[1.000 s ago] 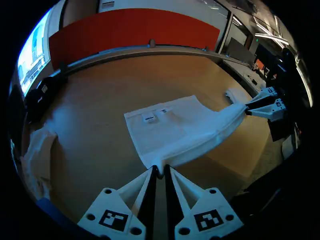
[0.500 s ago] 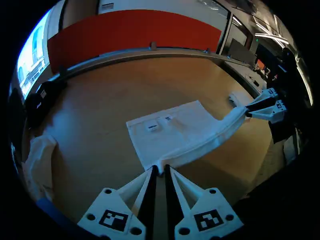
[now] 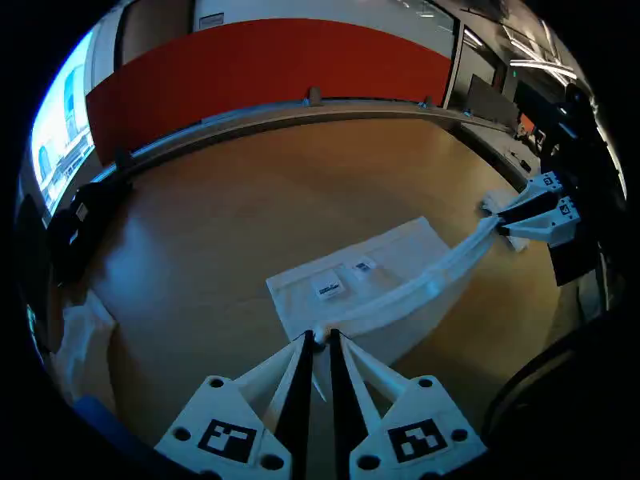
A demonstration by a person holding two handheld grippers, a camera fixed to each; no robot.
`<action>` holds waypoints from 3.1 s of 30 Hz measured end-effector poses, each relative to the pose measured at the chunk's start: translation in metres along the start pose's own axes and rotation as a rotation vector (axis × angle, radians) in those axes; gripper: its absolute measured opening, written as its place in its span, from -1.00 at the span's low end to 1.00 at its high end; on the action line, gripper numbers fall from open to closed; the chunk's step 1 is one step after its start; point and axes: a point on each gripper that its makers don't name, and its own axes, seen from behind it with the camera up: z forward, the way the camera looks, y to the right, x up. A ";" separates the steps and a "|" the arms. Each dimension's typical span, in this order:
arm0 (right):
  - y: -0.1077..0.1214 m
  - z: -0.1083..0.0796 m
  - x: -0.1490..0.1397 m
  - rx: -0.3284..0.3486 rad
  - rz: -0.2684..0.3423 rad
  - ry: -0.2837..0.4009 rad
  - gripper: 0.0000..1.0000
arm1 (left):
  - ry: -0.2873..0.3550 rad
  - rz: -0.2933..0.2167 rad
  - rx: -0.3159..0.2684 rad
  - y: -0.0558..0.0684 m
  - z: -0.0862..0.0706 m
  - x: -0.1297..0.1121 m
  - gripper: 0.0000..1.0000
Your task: Fold towel
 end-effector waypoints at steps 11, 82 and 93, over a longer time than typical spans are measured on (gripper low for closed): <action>0.023 0.023 0.001 -0.033 0.027 -0.012 -0.65 | 0.008 0.021 0.008 -0.013 0.025 0.019 -0.71; 0.045 0.064 -0.030 -0.129 0.125 -0.038 1.00 | 0.023 -0.088 0.137 -0.053 0.057 -0.009 0.82; 0.029 0.044 -0.045 -0.126 0.141 -0.035 1.00 | 0.027 -0.109 0.154 -0.047 0.036 -0.028 0.82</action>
